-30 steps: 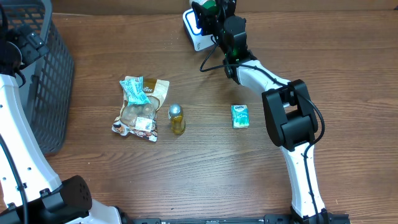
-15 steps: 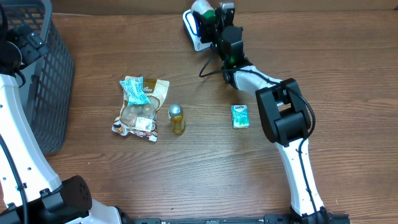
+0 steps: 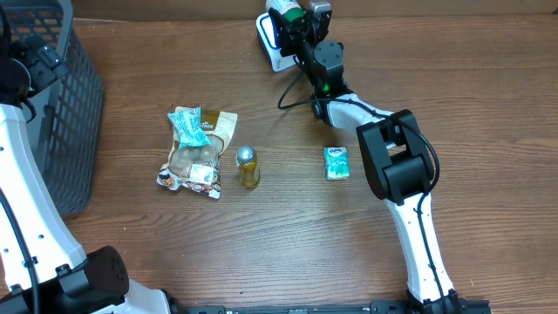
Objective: Scan the item barcode
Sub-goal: 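Carry the jar to the white scanner and hold its label there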
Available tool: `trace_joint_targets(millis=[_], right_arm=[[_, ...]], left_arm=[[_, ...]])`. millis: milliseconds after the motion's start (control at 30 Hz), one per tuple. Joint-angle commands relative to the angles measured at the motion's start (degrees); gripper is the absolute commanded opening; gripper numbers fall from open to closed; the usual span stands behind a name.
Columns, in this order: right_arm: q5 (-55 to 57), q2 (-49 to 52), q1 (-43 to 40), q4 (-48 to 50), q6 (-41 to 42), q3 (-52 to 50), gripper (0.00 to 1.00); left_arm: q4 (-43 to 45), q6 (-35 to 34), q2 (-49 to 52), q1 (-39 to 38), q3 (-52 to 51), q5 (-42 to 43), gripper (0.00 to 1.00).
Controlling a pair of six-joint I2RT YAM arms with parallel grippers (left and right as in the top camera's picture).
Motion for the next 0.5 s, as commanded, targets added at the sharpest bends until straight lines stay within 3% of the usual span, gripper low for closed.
trace_joint_targets(millis=[0,133,467], right_arm=[[-1.0,-9.5,-0.4,-2.7,0.0,1.5,0.13],[-1.0,-17.6,-1.0,-17.7,0.0,1.5,0.11],[-0.9,-36.8,-7.2,-80.1,0.0,1.5,0.13]], left_arm=[[0.2,1.0,0.3,0.2,0.5,-0.2,1.00],[0.2,1.0,0.3,0.2,0.5,-0.2,1.00],[0.2,1.0,0.3,0.2,0.5,-0.2,1.00]])
